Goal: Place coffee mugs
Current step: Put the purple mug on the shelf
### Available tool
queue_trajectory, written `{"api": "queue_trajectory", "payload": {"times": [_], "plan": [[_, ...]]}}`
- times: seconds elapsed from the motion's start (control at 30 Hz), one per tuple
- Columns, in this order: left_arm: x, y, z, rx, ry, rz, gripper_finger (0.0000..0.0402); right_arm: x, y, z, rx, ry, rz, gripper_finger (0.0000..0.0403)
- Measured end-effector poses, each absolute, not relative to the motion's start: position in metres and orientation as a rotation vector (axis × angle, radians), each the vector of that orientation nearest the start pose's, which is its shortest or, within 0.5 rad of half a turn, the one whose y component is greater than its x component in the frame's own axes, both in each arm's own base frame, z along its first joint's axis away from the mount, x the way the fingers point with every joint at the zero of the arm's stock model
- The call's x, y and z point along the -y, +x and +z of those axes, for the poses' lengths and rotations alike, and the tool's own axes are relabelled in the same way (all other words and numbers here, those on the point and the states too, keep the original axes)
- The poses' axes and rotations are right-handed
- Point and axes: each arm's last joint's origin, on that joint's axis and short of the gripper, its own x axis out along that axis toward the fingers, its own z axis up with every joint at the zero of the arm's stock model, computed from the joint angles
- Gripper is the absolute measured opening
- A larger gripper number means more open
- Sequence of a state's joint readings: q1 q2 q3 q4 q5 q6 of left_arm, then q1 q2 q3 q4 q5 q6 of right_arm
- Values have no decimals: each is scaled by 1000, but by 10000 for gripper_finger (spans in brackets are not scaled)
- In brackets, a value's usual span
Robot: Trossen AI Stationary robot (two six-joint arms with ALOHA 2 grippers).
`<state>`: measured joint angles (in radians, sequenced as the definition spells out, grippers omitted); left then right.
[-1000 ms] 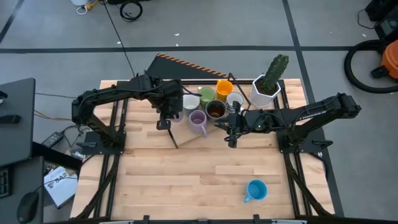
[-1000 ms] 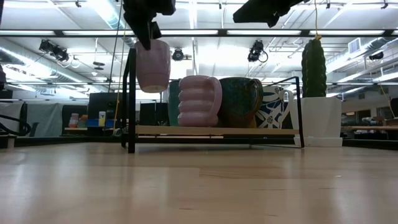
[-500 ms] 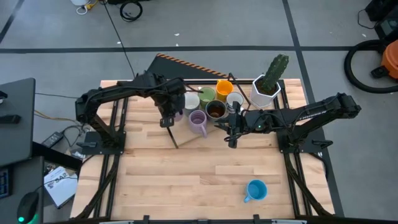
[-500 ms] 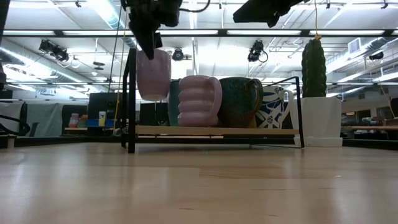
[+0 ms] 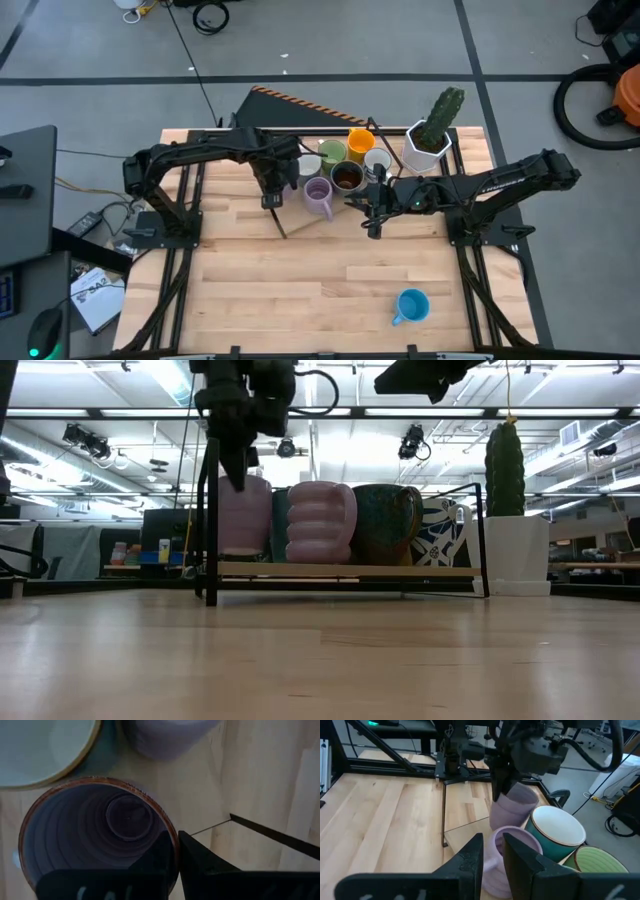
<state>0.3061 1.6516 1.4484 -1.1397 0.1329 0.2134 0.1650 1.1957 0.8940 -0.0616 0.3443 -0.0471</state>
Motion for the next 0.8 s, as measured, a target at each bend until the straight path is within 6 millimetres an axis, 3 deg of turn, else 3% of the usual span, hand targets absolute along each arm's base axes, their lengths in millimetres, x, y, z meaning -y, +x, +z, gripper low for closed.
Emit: {"api": "queue_trajectory", "payload": {"times": [0.6,0.8], "plan": [[-97,299,258,-1315,-142,66,23,-34,262,300,-356,-139,-170,77],[-97,299,256,-1327,-135,86,47,-34,262,300,-356,-139,-170,77]]}}
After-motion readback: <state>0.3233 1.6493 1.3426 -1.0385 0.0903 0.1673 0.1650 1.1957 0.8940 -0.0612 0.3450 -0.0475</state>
